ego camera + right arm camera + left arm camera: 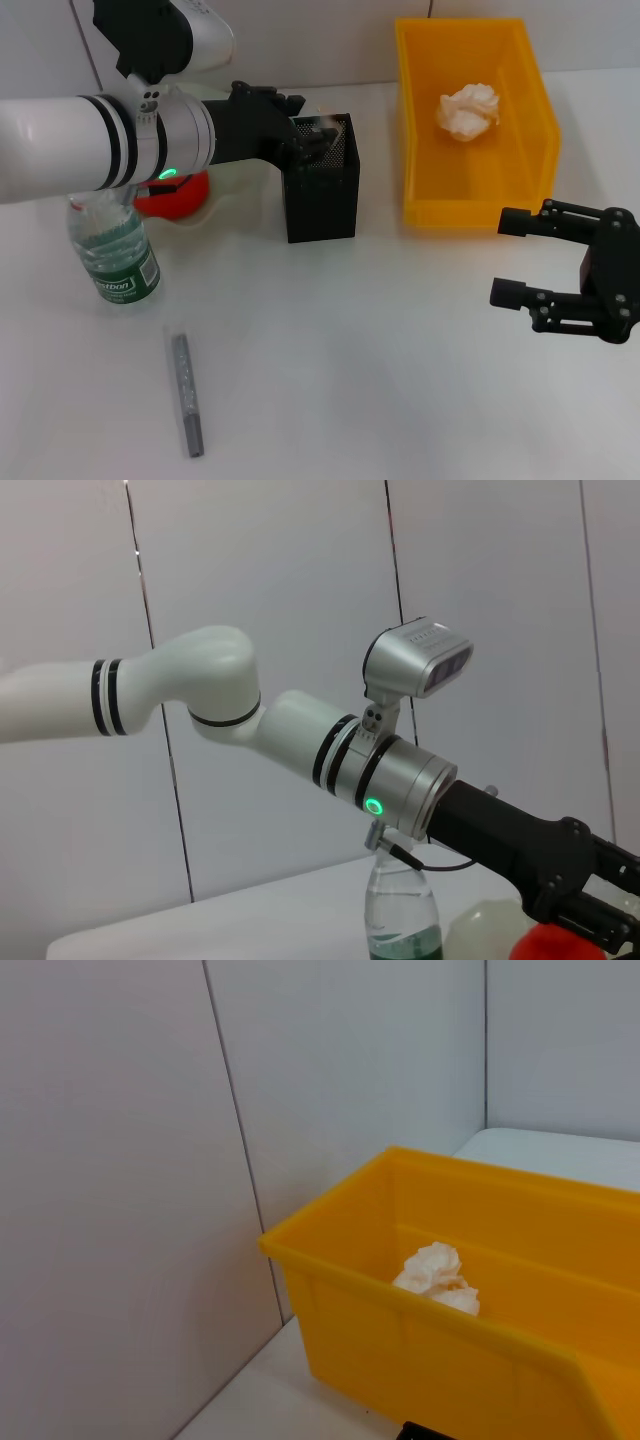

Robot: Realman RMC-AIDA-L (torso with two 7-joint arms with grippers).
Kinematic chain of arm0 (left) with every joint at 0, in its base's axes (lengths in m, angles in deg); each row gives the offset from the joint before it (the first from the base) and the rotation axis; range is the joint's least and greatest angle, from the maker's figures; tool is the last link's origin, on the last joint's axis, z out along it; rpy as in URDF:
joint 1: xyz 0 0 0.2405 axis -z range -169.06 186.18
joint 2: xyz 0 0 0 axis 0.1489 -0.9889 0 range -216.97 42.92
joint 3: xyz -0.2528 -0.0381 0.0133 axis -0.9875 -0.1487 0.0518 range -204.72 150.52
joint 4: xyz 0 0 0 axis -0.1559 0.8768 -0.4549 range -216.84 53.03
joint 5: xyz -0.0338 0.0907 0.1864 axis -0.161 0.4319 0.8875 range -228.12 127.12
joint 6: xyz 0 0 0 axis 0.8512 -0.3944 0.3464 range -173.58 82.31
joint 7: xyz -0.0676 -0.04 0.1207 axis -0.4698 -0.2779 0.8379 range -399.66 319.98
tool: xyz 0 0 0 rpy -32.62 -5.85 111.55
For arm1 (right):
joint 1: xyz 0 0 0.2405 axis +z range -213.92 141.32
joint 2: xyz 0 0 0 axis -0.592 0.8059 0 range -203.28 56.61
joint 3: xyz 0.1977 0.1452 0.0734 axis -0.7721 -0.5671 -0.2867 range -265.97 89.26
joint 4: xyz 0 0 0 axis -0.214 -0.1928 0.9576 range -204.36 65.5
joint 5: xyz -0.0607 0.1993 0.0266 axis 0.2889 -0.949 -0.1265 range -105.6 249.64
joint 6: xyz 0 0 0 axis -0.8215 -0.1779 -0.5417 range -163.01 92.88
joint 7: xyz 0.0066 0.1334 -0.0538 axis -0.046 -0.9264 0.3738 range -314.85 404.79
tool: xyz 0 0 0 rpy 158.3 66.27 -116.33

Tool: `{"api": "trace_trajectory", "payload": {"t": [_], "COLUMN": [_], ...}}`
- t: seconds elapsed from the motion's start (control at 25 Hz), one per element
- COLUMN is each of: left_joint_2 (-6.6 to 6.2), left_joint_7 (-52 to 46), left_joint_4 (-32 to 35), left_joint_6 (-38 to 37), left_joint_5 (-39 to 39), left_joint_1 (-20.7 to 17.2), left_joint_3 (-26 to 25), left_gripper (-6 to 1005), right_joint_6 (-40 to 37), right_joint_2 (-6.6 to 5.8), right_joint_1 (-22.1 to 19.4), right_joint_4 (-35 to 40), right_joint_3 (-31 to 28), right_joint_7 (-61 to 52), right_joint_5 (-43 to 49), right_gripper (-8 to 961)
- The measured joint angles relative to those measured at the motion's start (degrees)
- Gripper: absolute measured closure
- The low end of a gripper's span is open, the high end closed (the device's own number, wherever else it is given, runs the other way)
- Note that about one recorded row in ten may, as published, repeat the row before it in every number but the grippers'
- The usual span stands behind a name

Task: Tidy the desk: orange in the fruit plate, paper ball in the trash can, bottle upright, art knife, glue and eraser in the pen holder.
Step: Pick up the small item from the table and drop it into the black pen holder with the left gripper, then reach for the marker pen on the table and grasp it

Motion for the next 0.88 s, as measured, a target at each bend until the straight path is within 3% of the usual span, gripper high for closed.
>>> {"api": "trace_trajectory", "payload": {"t": [0.16,0.36,0.44,0.6,0.68,0.8,0.88], "left_joint_2": [0.0,0.0,0.0,-0.03,-0.14,-0.14,-0.35], "left_joint_7": [-0.29,-0.36,-0.37,-0.4,-0.47,-0.47,-0.88], "left_joint_4": [0.03,0.13,0.89,2.34,8.08,8.08,15.27], "left_joint_6": [0.04,0.03,0.01,-0.21,-0.41,-0.41,-1.06], "left_joint_5": [0.03,0.03,0.01,-0.08,-0.24,-0.24,-0.27], "left_joint_1": [-0.02,0.03,-0.13,-0.69,-3.44,-3.44,-7.15], "left_joint_3": [0.0,0.0,0.23,0.75,2.19,2.19,2.9], "left_gripper": [584,391,198,192,189,189,188], "right_joint_6": [-0.05,-0.36,-0.39,-0.37,-0.25,-0.11,0.0], "right_joint_2": [0.0,0.0,0.0,0.0,0.01,0.01,0.01], "right_joint_1": [0.0,0.0,0.0,0.05,0.1,0.15,0.19], "right_joint_4": [0.0,0.0,0.01,-0.01,-0.14,-0.21,-0.26], "right_joint_3": [0.0,-0.06,-0.09,-0.09,-0.09,-0.09,-0.09], "right_joint_7": [-0.14,-0.27,-0.28,-0.3,-0.29,-0.29,-0.29], "right_joint_5": [-0.03,-0.03,-0.03,-0.04,-0.04,-0.04,-0.04], "right_gripper": [192,192,192,192,192,192,192]}}
